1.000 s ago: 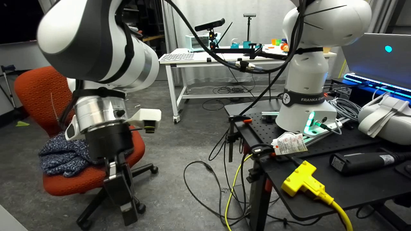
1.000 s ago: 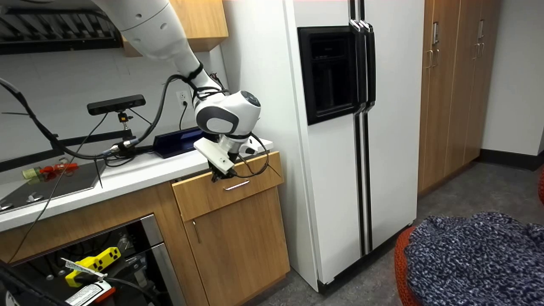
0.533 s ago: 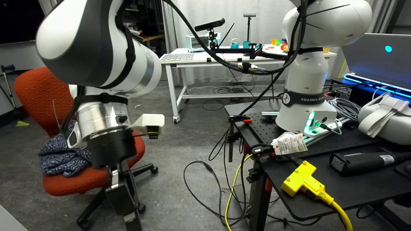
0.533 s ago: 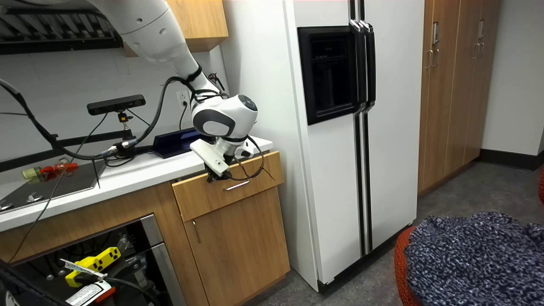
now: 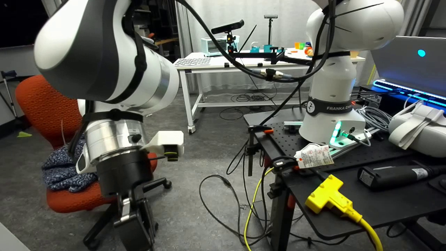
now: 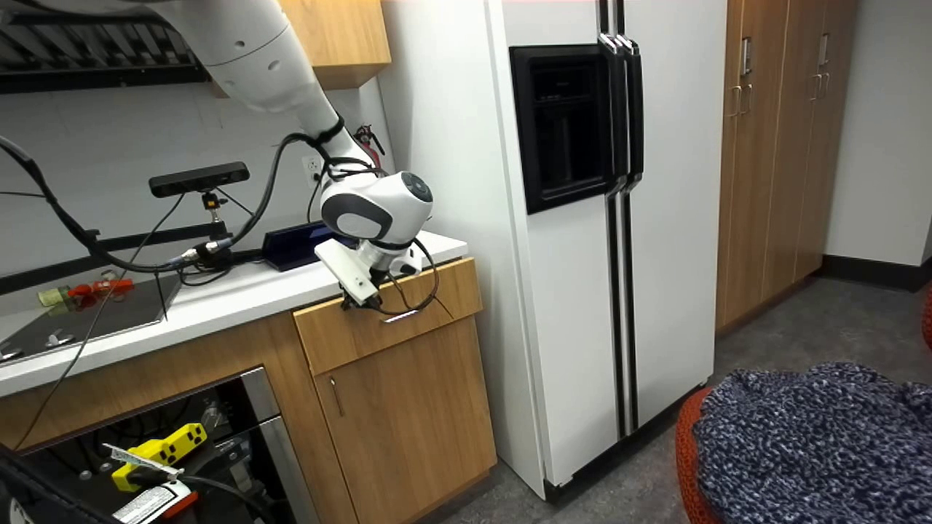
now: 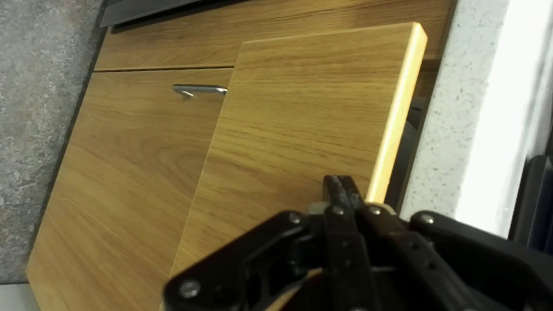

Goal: Close the drawer on the right

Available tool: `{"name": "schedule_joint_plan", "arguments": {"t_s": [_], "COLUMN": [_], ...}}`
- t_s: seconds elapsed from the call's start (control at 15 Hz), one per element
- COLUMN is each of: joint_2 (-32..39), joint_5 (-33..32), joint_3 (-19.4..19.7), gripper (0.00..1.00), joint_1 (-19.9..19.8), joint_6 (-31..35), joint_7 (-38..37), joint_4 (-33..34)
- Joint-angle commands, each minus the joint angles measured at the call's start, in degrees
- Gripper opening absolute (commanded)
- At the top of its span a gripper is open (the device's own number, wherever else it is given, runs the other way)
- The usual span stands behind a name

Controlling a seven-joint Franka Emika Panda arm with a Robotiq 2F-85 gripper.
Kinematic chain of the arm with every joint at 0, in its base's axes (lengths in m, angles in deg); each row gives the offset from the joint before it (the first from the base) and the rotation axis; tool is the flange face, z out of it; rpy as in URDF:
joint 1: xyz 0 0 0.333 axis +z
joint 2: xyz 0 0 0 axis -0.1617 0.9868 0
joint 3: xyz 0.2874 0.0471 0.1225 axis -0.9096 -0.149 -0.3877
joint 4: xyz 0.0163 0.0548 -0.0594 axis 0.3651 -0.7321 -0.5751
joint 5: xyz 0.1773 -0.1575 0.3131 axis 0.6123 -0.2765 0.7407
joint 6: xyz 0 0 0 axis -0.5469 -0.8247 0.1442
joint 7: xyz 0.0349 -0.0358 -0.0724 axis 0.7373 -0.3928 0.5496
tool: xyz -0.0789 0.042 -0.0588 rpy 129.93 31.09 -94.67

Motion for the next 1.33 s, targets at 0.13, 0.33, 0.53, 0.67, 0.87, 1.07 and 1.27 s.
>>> {"name": "schedule_joint_plan", "arguments": {"t_s": [0.13,0.33,0.53,0.67,0.87,1.07,1.27], "joint_2": [0.98,0.97,-1.11,-2.99,-6.64,-11.48,-17.11], "joint_5": [6.64,8.04,5.11,2.25,-5.39,-13.6,-18.65], "joint_3": [-0.78,-0.05,1.61,2.9,5.24,6.64,6.82], "gripper": [0.0,0.0,0.0,0.0,0.0,0.0,0.0], "joint_1": [1.89,3.37,4.46,5.24,6.23,6.0,5.12], "joint_6": [-3.46,-4.31,-3.82,-3.88,-4.01,-3.72,-2.88], "joint_7": [3.18,3.4,2.72,1.97,0.33,-0.99,-1.25], "joint_4": [1.84,2.02,0.66,-0.3,-2.09,-4.81,-7.91]}}
